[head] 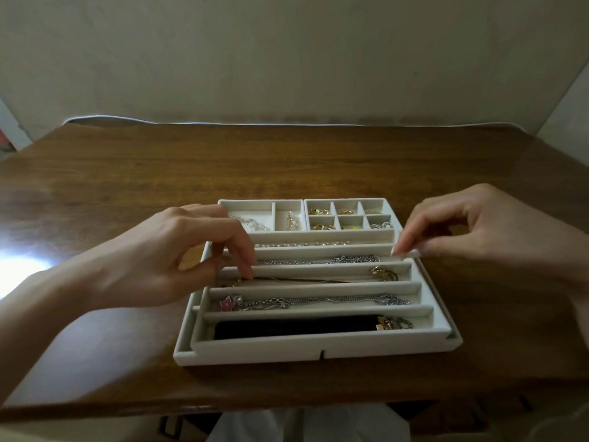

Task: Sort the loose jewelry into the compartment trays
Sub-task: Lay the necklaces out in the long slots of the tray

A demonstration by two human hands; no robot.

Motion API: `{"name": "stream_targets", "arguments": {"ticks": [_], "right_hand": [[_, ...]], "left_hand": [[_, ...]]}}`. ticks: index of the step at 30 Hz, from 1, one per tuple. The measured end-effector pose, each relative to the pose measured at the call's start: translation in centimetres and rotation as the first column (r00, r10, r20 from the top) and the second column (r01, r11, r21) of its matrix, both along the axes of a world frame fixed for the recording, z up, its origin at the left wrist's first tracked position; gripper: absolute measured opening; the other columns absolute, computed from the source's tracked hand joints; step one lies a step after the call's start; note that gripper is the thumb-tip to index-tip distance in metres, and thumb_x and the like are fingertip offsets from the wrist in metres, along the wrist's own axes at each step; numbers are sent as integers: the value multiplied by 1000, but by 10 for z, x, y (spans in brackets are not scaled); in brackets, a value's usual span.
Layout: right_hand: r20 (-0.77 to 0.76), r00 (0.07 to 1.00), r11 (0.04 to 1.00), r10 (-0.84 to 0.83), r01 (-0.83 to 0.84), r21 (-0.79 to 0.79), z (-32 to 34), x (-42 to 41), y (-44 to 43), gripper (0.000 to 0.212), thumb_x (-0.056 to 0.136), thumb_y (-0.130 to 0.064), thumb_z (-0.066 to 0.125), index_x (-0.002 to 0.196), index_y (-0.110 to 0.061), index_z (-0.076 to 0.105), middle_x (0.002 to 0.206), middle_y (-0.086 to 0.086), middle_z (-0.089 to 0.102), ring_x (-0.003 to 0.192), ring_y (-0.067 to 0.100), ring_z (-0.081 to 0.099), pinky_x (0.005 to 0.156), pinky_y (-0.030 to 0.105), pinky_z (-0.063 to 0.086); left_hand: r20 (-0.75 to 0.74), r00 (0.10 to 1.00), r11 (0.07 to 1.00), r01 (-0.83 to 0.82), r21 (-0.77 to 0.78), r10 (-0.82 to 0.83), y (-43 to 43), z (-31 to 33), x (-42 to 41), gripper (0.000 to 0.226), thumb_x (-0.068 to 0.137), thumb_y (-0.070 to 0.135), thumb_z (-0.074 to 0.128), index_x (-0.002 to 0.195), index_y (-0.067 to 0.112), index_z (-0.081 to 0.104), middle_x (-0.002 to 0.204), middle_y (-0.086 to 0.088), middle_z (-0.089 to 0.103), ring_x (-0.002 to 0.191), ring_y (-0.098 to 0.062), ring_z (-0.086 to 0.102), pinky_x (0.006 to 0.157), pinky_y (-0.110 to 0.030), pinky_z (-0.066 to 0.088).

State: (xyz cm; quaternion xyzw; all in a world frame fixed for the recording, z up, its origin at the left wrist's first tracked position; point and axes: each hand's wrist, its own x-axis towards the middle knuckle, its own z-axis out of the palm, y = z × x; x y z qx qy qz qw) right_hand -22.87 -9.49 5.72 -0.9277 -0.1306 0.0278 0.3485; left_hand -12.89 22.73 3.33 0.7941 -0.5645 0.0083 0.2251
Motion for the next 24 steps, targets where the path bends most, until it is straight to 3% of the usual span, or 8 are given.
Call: {"name": "stream_targets", "arguments": {"ticks": [2, 5, 9, 12, 17, 20, 24], "right_hand": [[-5, 1000, 1000, 20, -20, -2, 0, 0, -4, 15, 71, -28, 66, 78, -38, 75, 83, -11, 66, 76, 16, 59, 66, 28, 49], [-90, 995, 998, 53, -56, -35, -5, 1, -1, 26, 79, -14, 68, 82, -39, 76, 83, -10, 61, 75, 16, 54, 61, 24, 43], [-106, 993, 983, 58, -75, -166, -12, 3, 9, 31, 85, -12, 64, 87, -41, 75, 85, -14, 56, 74, 9, 52, 60, 18, 42], [-97, 995, 975, 30, -51, -217, -8, 5, 9, 35, 86, -9, 60, 87, -41, 75, 83, -12, 54, 73, 8, 52, 60, 19, 42], [-174, 984, 932, 21, -82, -353, -4, 6, 8, 31, 87, -10, 59, 81, -36, 74, 84, -24, 58, 81, 0, 56, 69, 17, 45], [-137, 990, 960, 13, -51, -274, 3, 4, 0, 36, 85, -5, 58, 78, -37, 75, 78, -22, 61, 71, 6, 57, 58, 18, 42], [-103, 995, 982, 18, -37, -185, 3, 7, -5, 42, 84, -7, 56, 83, -46, 72, 73, -9, 62, 61, 19, 52, 56, 36, 43]], "left_hand": [[4, 1000, 1000, -1, -5, 1, 1, 1, -1, 27, 81, 16, 47, 94, 31, 65, 90, 23, 58, 78, -7, 58, 73, -7, 39], [-11, 1000, 1000, -12, 3, 12, 2, 3, -3, 29, 80, 14, 46, 95, 29, 65, 89, 23, 61, 83, -2, 58, 73, -6, 39], [-38, 996, 996, -85, 21, 86, 3, -2, -7, 26, 82, 29, 42, 92, 33, 66, 91, 19, 64, 87, -6, 60, 77, -19, 44], [-77, 981, 984, -180, -14, 179, 2, -6, -11, 38, 80, 45, 37, 86, 29, 71, 89, 15, 65, 85, -6, 59, 76, -31, 47], [-49, 979, 981, -195, 15, 196, 2, -7, -11, 40, 80, 47, 35, 85, 29, 71, 88, 14, 64, 83, -5, 57, 77, -30, 45], [-40, 980, 980, -197, 11, 197, 3, -7, -10, 41, 79, 47, 35, 86, 28, 71, 87, 15, 64, 82, -2, 54, 76, -28, 43], [-27, 980, 981, -194, 27, 195, 3, -9, -8, 41, 79, 48, 35, 85, 29, 71, 85, 16, 63, 80, 0, 53, 76, -26, 41]]}}
